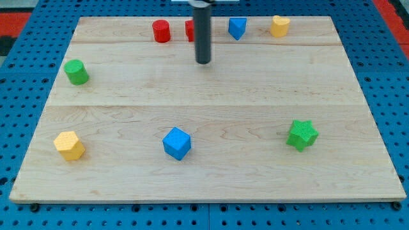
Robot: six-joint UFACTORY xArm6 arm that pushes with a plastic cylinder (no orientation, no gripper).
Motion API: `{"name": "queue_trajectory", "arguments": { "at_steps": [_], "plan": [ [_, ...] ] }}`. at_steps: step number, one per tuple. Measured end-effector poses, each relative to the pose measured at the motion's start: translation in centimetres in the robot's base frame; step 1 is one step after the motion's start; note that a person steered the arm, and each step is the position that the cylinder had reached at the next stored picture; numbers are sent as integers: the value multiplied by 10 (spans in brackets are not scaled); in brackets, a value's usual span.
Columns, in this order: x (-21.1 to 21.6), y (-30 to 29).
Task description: Move arm to the bottom of yellow heart
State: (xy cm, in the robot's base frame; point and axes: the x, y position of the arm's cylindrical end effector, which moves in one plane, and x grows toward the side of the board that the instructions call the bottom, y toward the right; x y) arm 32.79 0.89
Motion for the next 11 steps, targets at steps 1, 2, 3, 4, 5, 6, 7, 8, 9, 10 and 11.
{"name": "queue_trajectory", "arguments": {
  "at_steps": [1, 2, 3, 4, 5, 6, 7, 8, 9, 10, 11],
  "plan": [
    [3, 2],
    [3, 49],
    [-4, 91],
    [-5, 93],
    [-5, 93],
    [-5, 93],
    [-7, 106],
    [-7, 111],
    [-8, 111],
    [-9, 115],
    [-14, 154]
  ]
}}
